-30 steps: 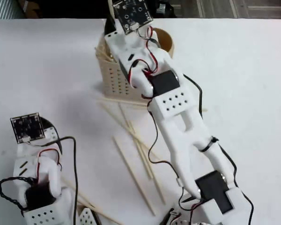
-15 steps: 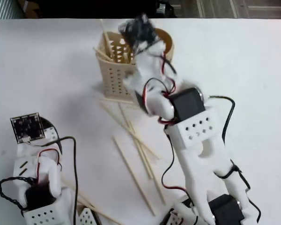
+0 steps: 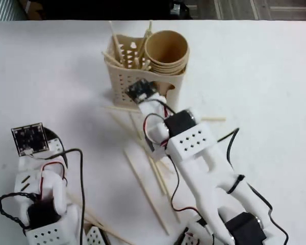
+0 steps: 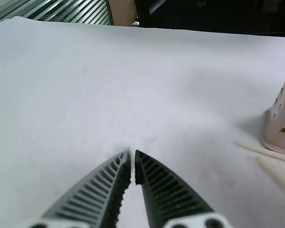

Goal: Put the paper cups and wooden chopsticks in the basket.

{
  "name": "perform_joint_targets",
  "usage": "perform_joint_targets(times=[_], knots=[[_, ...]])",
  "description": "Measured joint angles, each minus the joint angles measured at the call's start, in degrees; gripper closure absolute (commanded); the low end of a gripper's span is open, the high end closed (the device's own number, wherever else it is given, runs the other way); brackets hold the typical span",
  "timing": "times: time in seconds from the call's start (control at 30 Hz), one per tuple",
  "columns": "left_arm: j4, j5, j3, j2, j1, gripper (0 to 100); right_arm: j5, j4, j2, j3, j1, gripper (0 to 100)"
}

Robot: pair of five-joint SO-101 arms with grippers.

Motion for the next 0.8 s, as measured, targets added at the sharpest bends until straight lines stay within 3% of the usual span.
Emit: perform_joint_targets(times=[0.3,0.8], knots=[[0.0,0.0,0.0,0.0,0.0,96,0.0,-13.2,0.2,14.5,-6.9,68.0],[0.0,0.0,0.0,0.0,0.0,96,0.0,-17.8,25.9,4.1,-7.6,70.5]])
